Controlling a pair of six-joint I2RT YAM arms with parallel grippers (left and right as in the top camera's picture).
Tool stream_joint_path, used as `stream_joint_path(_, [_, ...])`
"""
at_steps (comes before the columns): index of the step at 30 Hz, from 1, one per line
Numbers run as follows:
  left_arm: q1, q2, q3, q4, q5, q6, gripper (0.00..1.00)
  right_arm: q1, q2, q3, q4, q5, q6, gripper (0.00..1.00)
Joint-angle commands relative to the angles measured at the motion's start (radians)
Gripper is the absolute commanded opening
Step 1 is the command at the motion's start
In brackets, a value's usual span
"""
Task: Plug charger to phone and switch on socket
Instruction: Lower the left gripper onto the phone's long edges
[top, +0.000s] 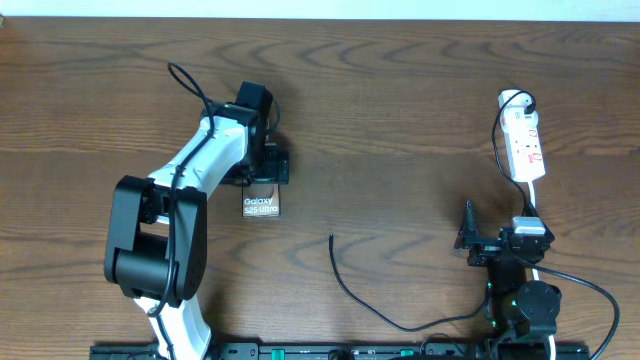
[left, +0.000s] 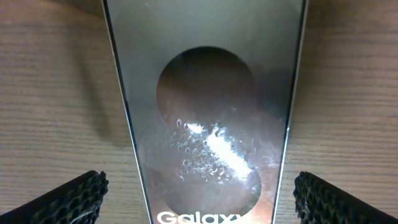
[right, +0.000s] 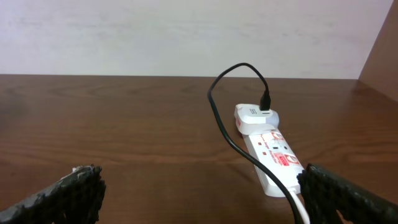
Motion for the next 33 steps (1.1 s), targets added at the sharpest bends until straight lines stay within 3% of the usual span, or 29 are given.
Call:
stream_joint_path(1, [-0.004, 0.0, -0.011, 0.002, 0.002, -0.003, 0.98, 0.0, -0.004, -0.002, -0.002, 0.005, 0.014, 0.99])
stream_joint_path(33, [-0.027, 0.0, -0.091, 0.115, -0.018, -0.002, 0.98, 0.0, -0.004, -0.002, -0.002, 0.005, 0.014, 0.99])
